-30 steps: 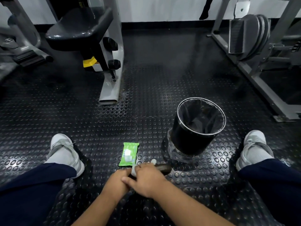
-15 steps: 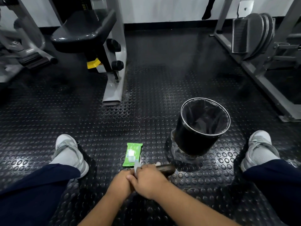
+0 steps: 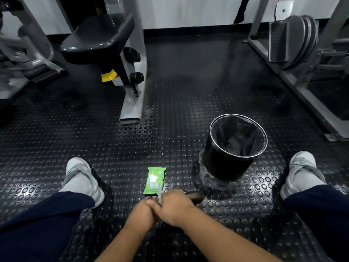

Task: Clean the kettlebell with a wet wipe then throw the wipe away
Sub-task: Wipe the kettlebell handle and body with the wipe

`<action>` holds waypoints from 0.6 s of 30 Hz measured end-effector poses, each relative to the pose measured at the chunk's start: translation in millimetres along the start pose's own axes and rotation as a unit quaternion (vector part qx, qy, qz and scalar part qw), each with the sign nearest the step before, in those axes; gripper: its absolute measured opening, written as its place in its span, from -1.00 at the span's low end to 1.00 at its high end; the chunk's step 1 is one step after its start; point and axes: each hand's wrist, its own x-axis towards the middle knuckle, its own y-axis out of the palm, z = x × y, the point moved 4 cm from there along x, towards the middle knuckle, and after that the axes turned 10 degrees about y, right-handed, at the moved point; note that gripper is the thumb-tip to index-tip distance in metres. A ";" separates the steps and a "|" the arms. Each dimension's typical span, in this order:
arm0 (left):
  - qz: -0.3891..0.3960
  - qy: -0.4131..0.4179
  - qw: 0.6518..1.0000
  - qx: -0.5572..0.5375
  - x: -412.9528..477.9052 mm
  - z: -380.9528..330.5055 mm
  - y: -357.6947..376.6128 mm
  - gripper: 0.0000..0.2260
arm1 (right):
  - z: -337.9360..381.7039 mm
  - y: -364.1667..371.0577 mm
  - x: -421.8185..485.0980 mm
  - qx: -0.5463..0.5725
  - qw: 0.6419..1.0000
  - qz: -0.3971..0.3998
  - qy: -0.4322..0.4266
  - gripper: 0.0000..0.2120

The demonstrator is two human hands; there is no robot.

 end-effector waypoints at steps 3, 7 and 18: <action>-0.002 0.004 1.000 0.025 2.5 -0.1 0.0 -0.87 | -10.3 0.3 1.0 0.041 0.999 0.000 -0.004 -0.12; -0.013 0.030 0.997 0.064 4.0 -4.8 0.0 -0.70 | -56.1 0.1 1.4 0.082 0.996 0.010 0.033 -0.16; -0.002 0.026 0.998 0.066 10.6 -1.0 1.5 -0.80 | -41.9 14.0 -27.9 0.274 0.952 -0.137 0.006 -0.62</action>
